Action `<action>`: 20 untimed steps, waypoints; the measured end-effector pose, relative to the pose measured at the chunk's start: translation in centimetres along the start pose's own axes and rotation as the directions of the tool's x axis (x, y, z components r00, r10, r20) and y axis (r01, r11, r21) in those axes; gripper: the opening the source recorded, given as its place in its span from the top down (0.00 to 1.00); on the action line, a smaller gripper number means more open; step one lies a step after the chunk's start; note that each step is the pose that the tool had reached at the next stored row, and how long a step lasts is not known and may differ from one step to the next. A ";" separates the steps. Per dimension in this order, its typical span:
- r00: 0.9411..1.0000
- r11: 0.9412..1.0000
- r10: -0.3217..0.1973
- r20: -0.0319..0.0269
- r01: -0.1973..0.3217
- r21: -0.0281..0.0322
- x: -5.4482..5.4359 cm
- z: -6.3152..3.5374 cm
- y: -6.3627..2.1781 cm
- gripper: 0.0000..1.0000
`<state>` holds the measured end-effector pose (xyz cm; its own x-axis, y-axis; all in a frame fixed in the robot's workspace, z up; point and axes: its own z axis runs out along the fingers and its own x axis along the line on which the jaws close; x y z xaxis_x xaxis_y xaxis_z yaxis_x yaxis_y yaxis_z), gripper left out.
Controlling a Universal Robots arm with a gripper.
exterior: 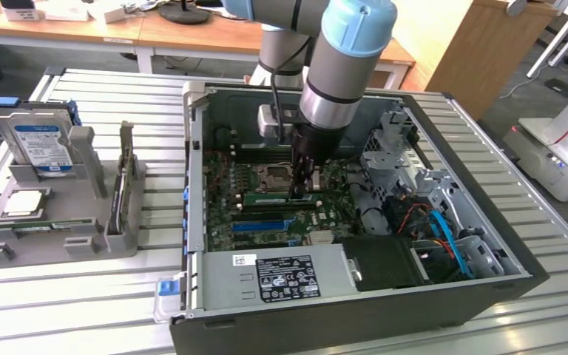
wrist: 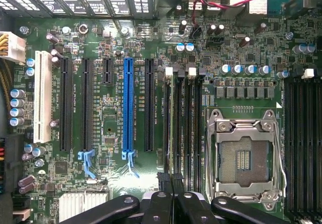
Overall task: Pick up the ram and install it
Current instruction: 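Insert the ram into the slot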
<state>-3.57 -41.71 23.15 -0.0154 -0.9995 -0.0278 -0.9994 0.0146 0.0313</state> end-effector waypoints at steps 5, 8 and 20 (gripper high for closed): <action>1.000 1.000 0.000 0.000 0.000 0.000 0.0 0.09 0.00 0.88; 1.000 1.000 0.000 0.000 0.000 0.000 0.0 0.13 -0.01 0.88; 1.000 1.000 -0.005 0.000 0.005 0.000 0.0 0.12 -0.09 0.88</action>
<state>-3.49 -41.72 23.02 -0.0105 -0.9996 -0.0279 -0.9995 0.0096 0.0312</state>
